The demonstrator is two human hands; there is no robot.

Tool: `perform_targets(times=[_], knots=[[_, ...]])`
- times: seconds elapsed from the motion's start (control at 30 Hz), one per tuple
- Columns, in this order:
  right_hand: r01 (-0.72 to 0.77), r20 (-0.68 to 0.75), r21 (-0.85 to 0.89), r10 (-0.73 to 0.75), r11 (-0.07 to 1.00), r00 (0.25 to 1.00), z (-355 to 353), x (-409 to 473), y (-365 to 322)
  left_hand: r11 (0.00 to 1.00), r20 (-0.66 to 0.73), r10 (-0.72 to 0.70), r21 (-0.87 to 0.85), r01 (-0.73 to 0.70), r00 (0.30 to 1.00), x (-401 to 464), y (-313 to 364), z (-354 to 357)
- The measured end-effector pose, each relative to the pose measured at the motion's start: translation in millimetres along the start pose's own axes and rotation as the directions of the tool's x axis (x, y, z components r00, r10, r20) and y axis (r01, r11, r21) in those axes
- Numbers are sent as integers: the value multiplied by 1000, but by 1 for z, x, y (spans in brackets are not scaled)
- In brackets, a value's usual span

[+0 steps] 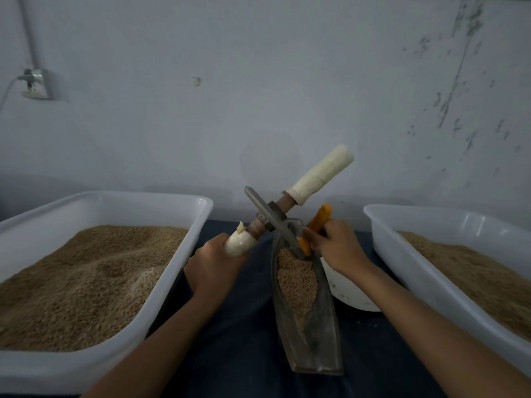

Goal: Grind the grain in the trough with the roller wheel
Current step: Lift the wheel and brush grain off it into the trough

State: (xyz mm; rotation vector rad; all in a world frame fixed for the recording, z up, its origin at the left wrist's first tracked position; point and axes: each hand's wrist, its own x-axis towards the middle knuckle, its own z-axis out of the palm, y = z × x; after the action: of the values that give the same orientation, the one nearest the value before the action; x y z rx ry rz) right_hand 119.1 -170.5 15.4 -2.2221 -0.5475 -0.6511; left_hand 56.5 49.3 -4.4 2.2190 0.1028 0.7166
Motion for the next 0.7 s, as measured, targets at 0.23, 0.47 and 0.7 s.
perform_targets(times=[0.23, 0.47, 0.7], knots=[[144, -218, -46, -151, 988, 964, -8, 0, -8, 1000, 1, 29, -1, -29, 1000, -1, -2, 2], [28, -12, 23, -27, 999, 1000, 7, -6, 1, 999, 12, 36, 7, -36, 999, -2, -1, 4], [-45, 224, 180, 3, 983, 974, -17, -10, 1, 999, 12, 19, 26, -20, 1000, -1, -2, 5]])
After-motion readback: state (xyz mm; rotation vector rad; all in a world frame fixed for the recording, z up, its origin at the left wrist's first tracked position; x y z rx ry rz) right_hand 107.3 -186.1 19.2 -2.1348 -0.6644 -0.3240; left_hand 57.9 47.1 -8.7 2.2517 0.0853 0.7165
